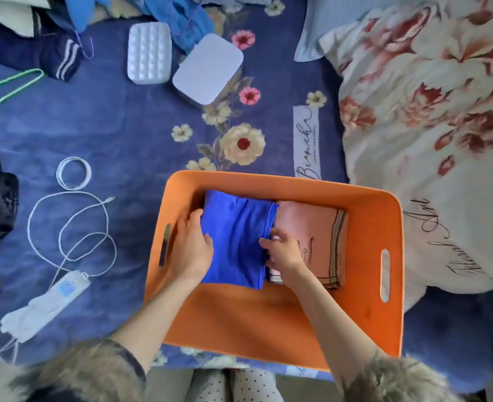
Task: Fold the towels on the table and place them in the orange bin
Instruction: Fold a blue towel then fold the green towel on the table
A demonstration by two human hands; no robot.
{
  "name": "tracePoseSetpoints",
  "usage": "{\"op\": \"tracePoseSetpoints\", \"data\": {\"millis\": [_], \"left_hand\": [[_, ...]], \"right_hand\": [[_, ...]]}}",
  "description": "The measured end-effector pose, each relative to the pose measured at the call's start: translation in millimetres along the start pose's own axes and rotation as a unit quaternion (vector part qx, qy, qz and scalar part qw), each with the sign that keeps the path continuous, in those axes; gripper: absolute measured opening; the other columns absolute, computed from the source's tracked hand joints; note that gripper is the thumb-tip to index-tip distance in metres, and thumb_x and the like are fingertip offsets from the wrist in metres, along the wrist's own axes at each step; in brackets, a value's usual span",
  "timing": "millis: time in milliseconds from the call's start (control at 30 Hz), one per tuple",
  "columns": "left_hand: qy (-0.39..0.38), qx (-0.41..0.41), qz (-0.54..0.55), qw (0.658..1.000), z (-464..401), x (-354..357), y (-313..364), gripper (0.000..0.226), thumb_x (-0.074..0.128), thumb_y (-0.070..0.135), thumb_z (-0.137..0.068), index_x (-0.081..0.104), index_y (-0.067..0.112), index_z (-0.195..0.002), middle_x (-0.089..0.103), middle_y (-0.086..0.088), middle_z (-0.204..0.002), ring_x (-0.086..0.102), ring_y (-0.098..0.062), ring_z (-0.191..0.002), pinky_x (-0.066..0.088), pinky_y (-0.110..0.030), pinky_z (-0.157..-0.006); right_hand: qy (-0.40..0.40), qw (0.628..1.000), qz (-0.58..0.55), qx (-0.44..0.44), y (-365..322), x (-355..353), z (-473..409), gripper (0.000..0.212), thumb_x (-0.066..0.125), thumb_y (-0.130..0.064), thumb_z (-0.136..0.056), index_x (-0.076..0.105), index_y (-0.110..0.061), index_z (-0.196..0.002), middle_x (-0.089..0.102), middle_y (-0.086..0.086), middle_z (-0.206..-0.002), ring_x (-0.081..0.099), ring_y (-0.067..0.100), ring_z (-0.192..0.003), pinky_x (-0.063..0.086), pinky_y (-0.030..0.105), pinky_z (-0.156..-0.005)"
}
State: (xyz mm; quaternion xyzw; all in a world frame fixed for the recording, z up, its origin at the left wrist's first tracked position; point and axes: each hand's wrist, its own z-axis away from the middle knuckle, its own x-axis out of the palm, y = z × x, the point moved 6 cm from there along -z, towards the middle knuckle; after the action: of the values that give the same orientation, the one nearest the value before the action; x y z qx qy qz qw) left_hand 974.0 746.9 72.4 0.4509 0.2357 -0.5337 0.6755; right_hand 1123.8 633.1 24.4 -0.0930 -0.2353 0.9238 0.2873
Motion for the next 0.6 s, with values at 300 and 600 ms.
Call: {"op": "tracePoseSetpoints", "data": {"millis": [300, 600], "left_hand": [[0.009, 0.011, -0.05, 0.999, -8.9, 5.1, 3.8, 0.059, 0.047, 0.01, -0.092, 0.023, 0.024, -0.144, 0.046, -0.016, -0.128, 0.054, -0.039, -0.102, 0.042, -0.043, -0.077], [0.04, 0.225, -0.244, 0.942, -4.4, 28.9, 16.0, 0.099, 0.078, -0.01, -0.05, 0.033, 0.008, -0.137, 0.035, -0.025, -0.144, 0.041, -0.044, -0.128, 0.05, -0.05, -0.09]], "right_hand": [[0.03, 0.989, 0.135, -0.052, -14.4, -1.9, -19.0, 0.013, 0.054, -0.004, -0.086, 0.055, -0.012, -0.096, 0.051, -0.004, -0.066, 0.05, 0.022, -0.073, 0.048, 0.04, -0.071], [0.121, 0.885, 0.354, -0.276, -32.1, 0.3, 6.5, 0.05, 0.064, -0.009, -0.082, 0.046, -0.004, -0.129, 0.047, 0.016, -0.131, 0.051, 0.033, -0.113, 0.044, 0.033, -0.084]]}}
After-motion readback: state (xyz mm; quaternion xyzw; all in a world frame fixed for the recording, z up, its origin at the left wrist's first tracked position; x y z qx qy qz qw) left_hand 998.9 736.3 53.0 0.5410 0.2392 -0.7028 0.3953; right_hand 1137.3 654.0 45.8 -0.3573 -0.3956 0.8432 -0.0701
